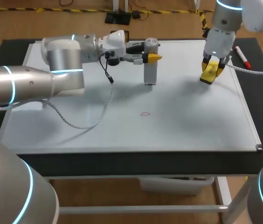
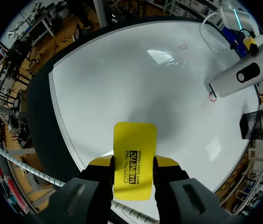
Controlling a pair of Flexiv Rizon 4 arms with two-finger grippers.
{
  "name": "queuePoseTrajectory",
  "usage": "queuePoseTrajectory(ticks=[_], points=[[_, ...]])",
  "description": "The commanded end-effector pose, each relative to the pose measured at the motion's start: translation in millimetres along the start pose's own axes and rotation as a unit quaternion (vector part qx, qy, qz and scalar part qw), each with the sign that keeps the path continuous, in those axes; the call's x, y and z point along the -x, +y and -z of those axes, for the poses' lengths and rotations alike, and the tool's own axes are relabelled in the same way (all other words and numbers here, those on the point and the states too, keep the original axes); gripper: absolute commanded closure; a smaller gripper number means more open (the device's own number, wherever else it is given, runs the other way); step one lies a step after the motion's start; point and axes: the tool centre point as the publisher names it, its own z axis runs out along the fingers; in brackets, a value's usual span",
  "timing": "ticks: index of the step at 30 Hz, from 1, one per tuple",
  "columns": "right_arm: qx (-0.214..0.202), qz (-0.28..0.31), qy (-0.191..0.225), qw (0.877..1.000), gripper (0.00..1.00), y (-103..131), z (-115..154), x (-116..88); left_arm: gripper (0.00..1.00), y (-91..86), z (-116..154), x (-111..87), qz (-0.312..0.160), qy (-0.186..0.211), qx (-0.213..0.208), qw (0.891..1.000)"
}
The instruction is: Pick up the inspection probe, press it on each red-marked spot on the whiteboard one by one, put down the probe, pick up the eraser, and wipe off all the red marks.
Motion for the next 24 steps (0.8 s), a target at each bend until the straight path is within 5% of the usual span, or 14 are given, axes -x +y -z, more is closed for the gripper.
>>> queuePoseTrajectory(ticks=[1,24], points=[[0.0,0.001,0.002,1.0,1.0,-1.1,0.7,-0.1,1.0,5.3,-5.1,6.0,-0.001,0.002,-0.003,1.0],[0.0,0.001,0.002,1.0,1.0,-1.1,0.7,-0.1,1.0,16.4,-6.6,12.9,-0.001,-0.012,0.002,1.0]])
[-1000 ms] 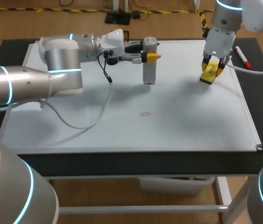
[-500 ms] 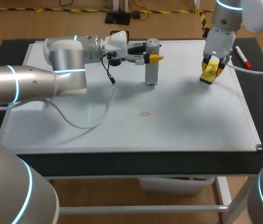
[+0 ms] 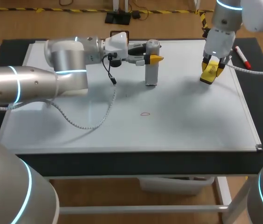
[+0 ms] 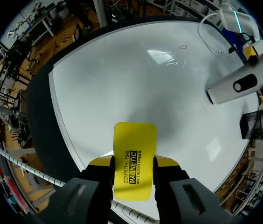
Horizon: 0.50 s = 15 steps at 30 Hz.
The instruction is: Pick up the inspection probe, press it on each red-marked spot on the whiteboard one by one, put down the probe, pick up the eraser, and wipe off all the red marks.
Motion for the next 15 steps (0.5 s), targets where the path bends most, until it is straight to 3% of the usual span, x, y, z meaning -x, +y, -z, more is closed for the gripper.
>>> queuePoseTrajectory(ticks=[1,15], points=[[0.0,0.001,0.002,1.0,1.0,-1.0,0.7,0.0,1.0,2.6,-2.3,1.2,0.0,-0.001,-0.001,1.0],[0.0,0.001,0.002,1.0,1.0,-1.0,0.7,0.0,1.0,8.0,-3.4,0.1,0.007,0.0,0.003,1.0]])
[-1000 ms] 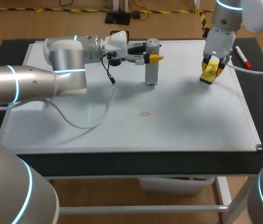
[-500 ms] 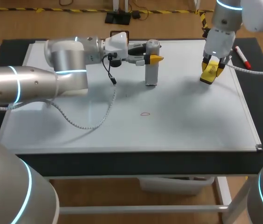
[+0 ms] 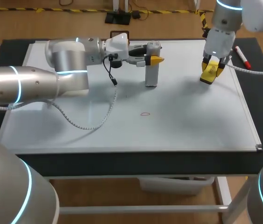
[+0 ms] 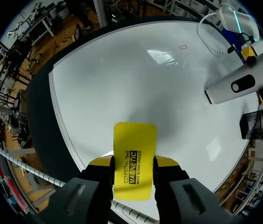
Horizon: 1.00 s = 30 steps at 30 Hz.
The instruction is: Pick up the inspection probe, press it on each red-marked spot on the whiteboard one by one, put down the probe, pick up the eraser, and wipe off all the red marks.
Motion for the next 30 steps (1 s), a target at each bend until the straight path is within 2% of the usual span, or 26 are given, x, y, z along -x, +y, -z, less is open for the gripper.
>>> queuePoseTrajectory(ticks=[1,22,30], points=[[0.0,0.001,0.002,1.0,1.0,-1.0,0.7,0.0,1.0,2.7,-1.3,1.4,0.001,0.0,-0.001,1.0],[0.0,0.001,0.002,1.0,1.0,-1.0,0.7,0.0,1.0,3.2,2.1,2.1,0.003,-0.004,0.0,1.0],[0.0,0.001,0.002,1.0,1.0,-1.0,0.7,0.0,1.0,-2.4,4.1,0.8,0.0,-0.005,-0.001,1.0]])
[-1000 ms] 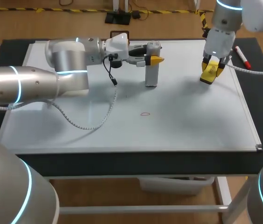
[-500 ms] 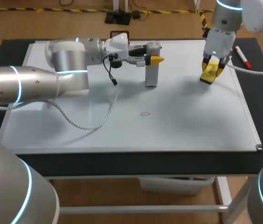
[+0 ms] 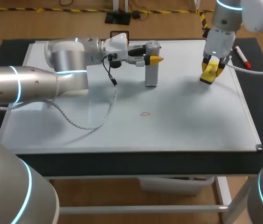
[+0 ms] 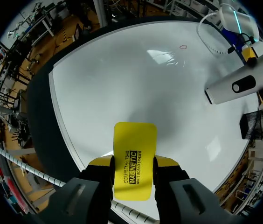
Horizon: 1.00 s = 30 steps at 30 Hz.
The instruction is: Pick up the inspection probe, press it on each red-marked spot on the whiteboard one by one, put down the probe, pick up the eraser, and wipe off all the red marks.
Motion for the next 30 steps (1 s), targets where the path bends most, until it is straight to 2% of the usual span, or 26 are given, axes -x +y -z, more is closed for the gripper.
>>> queuePoseTrajectory(ticks=[1,8,14,22,30], points=[[0.0,0.001,0.002,1.0,1.0,-1.0,0.7,0.0,1.0,-4.4,2.0,-2.0,-0.003,-0.002,0.0,1.0],[0.0,0.001,0.002,1.0,1.0,-1.0,0.7,0.0,1.0,-27.5,8.8,-8.4,-0.018,0.004,-0.004,1.0],[0.0,0.001,0.002,1.0,1.0,-1.0,0.7,0.0,1.0,-49.5,30.1,-11.3,-0.031,-0.003,-0.009,0.999],[0.0,0.001,0.002,1.0,1.0,-1.0,0.7,0.0,1.0,-71.6,86.8,-9.8,-0.046,-0.036,-0.015,0.998],[0.0,0.001,0.002,1.0,1.0,-1.0,0.7,0.0,1.0,-82.2,147.2,-9.1,-0.053,-0.073,-0.017,0.996]])
